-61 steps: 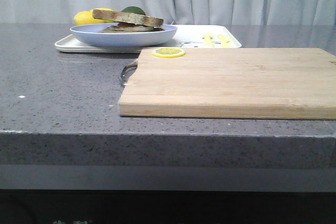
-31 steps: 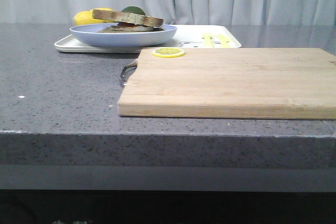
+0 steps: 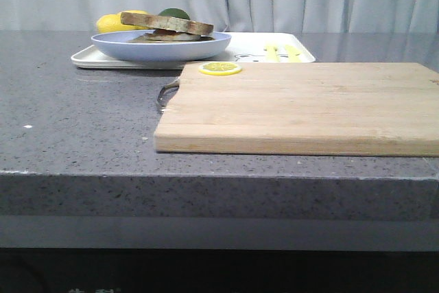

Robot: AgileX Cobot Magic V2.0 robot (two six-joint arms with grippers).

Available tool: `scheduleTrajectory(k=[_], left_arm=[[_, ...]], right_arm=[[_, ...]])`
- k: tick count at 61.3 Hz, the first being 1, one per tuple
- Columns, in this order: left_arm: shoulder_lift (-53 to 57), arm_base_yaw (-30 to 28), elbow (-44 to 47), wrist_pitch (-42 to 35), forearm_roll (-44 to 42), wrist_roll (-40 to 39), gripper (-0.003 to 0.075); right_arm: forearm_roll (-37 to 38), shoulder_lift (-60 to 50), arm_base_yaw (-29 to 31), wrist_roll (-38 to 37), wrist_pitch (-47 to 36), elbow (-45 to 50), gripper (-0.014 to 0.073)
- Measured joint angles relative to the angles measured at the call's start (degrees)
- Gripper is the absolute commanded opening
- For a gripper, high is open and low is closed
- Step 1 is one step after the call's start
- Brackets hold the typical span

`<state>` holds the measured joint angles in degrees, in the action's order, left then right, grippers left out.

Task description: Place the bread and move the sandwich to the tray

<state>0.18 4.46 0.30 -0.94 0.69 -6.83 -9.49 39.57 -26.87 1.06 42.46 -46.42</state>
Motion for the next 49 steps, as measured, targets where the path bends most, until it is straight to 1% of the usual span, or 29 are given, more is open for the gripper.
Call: scheduleTrajectory(k=[42,45,49], left_arm=[[0.0,0.0,0.0,-0.14,0.0,-0.13,-0.002],[0.0,0.0,0.0,-0.14,0.0,-0.13,-0.002],[0.0,0.0,0.0,-0.28,0.0,-0.13,-0.002]], right_arm=[[0.0,-0.63,0.0,0.0,0.0,0.24,-0.0067],[-0.11,-1.56,0.63,0.0,-0.12,0.91,-0.0067],[-0.11,-3.53,3.46,0.0,-1.0,2.7,-0.0067]])
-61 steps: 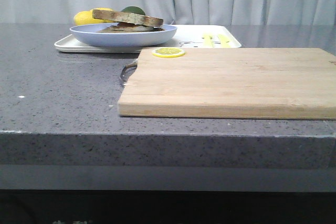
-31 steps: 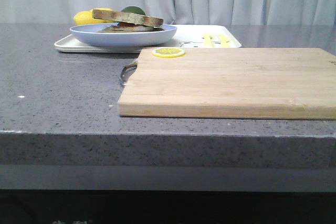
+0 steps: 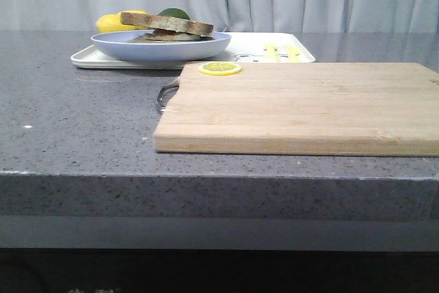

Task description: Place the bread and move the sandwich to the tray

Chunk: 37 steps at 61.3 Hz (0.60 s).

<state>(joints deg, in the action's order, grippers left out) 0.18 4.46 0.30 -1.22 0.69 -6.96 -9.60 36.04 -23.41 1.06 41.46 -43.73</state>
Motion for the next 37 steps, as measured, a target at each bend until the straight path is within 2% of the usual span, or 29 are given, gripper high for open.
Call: scheduleTrajectory(k=[8,20,27,37], left_arm=[[0.0,0.0,0.0,0.01,0.0,0.0,-0.002],[0.0,0.0,0.0,-0.12,0.0,0.0,-0.002],[0.0,0.0,0.0,-0.12,0.0,0.0,-0.002],[0.0,0.0,0.0,-0.12,0.0,0.0,-0.002]], right_arm=[[0.3,-8.06,8.91,0.0,-6.44,7.86,-0.0066],[1.24,-22.99,17.93,0.0,-21.27,23.81,-0.0066],[1.28,-29.76,21.09,0.0,-28.83,33.33,-0.0066],[1.28,-35.68,22.37,0.0,-37.15,43.33,-0.0066]])
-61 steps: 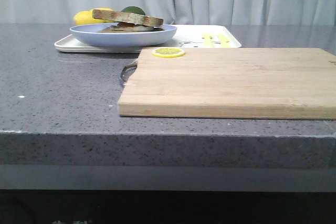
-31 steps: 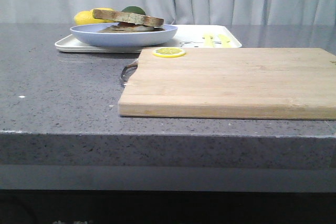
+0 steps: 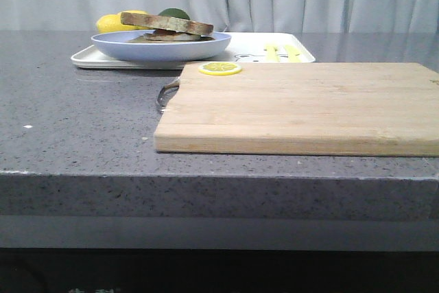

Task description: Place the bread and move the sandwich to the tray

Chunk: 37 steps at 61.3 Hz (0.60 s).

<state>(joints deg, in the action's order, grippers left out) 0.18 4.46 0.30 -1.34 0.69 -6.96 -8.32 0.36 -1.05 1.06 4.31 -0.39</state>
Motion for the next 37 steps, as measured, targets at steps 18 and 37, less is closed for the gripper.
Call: scheduleTrajectory(k=[18,37], left_arm=[[0.0,0.0,0.0,0.0,0.0,0.0,-0.002],[0.0,0.0,0.0,0.0,0.0,0.0,-0.002]], right_arm=[[0.09,-0.87,0.03,0.0,-2.38,1.92,-0.0066],[0.09,-0.87,0.03,0.0,-2.38,1.92,-0.0066]])
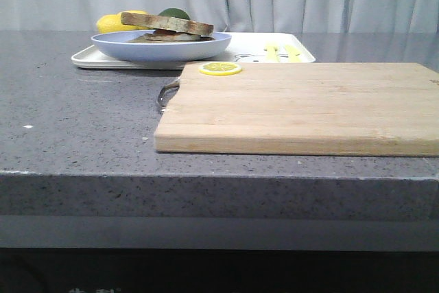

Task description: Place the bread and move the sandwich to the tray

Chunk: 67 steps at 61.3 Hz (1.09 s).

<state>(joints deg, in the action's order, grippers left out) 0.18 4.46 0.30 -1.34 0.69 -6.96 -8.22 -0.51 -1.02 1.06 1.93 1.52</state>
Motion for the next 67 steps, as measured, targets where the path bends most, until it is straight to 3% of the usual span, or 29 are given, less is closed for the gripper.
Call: scheduleTrajectory(k=[67], left_arm=[[0.0,0.0,0.0,0.0,0.0,0.0,-0.002]], right_arm=[[3.94,0.0,0.0,-2.08,-2.54,0.0,-0.0066]])
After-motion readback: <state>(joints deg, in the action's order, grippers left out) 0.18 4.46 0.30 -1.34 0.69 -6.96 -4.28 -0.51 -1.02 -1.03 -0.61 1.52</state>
